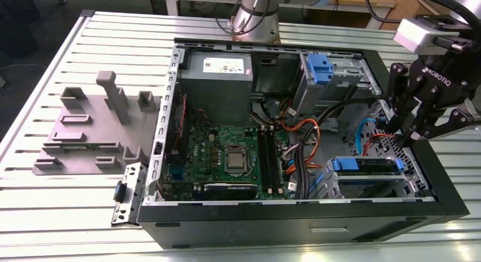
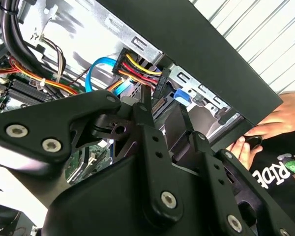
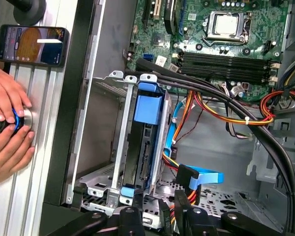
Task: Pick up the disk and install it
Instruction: 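Insert the first disk wire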
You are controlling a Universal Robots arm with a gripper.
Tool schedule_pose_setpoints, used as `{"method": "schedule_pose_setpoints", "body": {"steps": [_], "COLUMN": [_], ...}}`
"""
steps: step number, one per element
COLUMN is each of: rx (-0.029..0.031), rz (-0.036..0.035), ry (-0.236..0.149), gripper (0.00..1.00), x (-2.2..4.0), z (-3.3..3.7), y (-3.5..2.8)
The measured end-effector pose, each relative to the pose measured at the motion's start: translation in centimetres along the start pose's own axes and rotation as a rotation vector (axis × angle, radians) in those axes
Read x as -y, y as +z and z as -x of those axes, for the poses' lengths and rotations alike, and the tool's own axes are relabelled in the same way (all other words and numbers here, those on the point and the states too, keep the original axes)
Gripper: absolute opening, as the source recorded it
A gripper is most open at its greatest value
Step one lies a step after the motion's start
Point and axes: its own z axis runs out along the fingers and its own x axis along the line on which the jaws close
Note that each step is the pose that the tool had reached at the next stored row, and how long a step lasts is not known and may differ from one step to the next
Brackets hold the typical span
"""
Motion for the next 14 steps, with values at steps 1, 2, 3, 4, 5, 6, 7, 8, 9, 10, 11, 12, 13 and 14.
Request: {"method": "schedule_pose_setpoints", "body": {"steps": [1,2,3,4,5,6,7,8,9,10,11,12,13,14], "rx": [0.0000,0.0000,0.0001,0.0003,0.0006,0.0009,0.0010,0.0014,0.0017,0.0017,0.0019,0.0015,0.0007,-0.0006], "rz": [0.0008,0.0012,0.0017,0.0026,0.0041,0.0062,0.0087,0.0119,0.0150,0.0180,0.0233,0.0264,0.0293,0.0321], "ry": [0.000,0.000,0.000,-0.001,-0.001,-0.001,-0.002,-0.002,-0.003,-0.004,-0.005,-0.005,-0.006,-0.006], "gripper": [0.38,0.38,0.38,0.38,0.38,0.38,0.38,0.38,0.38,0.38,0.38,0.38,0.38,0.38], "x": [0.00,0.01,0.02,0.04,0.08,0.12,0.17,0.23,0.30,0.37,0.51,0.59,0.68,0.77], "z": [0.00,0.00,0.00,0.01,0.03,0.08,0.14,0.21,0.28,0.33,0.42,0.47,0.51,0.55], "y": [0.01,0.02,0.03,0.06,0.09,0.11,0.13,0.16,0.18,0.18,0.21,0.23,0.26,0.29]}}
